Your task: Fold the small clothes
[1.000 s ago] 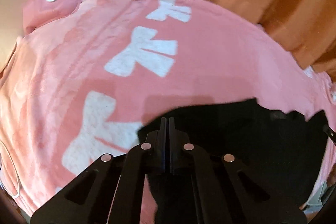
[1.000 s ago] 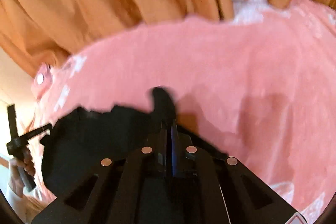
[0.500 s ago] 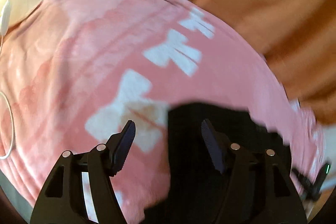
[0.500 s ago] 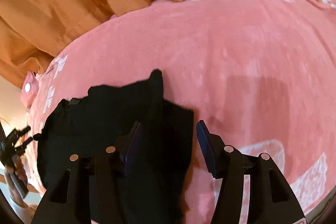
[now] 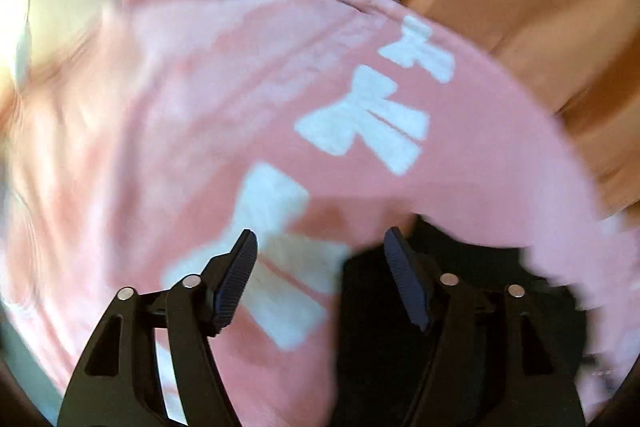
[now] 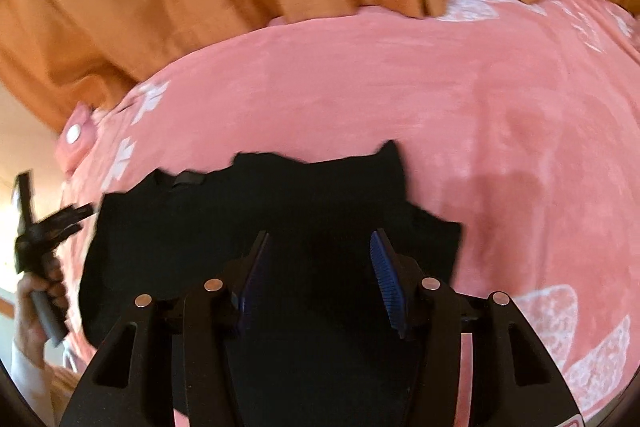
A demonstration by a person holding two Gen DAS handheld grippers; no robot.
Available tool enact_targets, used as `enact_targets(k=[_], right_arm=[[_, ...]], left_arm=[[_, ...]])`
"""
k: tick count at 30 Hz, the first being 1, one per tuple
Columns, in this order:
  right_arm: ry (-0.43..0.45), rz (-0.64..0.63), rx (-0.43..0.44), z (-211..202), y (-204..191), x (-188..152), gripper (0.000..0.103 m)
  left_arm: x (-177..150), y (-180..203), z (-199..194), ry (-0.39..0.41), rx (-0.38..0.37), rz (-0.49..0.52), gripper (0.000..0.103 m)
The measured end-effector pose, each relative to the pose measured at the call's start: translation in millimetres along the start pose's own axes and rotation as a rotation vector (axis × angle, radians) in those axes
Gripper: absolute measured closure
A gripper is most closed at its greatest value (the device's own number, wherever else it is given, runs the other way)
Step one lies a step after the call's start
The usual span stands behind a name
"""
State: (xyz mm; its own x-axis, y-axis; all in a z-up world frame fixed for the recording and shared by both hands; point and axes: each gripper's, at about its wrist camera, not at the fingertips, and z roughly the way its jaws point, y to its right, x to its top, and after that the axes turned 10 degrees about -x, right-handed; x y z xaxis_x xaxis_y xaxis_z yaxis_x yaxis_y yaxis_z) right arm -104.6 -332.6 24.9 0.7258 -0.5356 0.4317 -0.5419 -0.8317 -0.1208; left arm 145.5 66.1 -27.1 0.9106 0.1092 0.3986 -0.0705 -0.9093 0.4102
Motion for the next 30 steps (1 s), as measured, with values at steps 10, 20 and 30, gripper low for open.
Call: enact_targets(k=[10,20,30], right_arm=[[-0.066,0.120,0.074,38.4,40.4,-5.1,0.032],[0.048,0.050,0.110,27.0,7.8,30.1,0.095],[-0.009,0.071,0.054,58.5,39.1,32.2,0.088]], left_arm=[[-58.6,18.9,20.4,-0.120,-0.053,0.144,0.013],[-28.3,47.0,30.6,-0.028,-0.120,0.167,0.092],[-20.8,31.7,38.9,-0.051,-0.067,0.112,0.080]])
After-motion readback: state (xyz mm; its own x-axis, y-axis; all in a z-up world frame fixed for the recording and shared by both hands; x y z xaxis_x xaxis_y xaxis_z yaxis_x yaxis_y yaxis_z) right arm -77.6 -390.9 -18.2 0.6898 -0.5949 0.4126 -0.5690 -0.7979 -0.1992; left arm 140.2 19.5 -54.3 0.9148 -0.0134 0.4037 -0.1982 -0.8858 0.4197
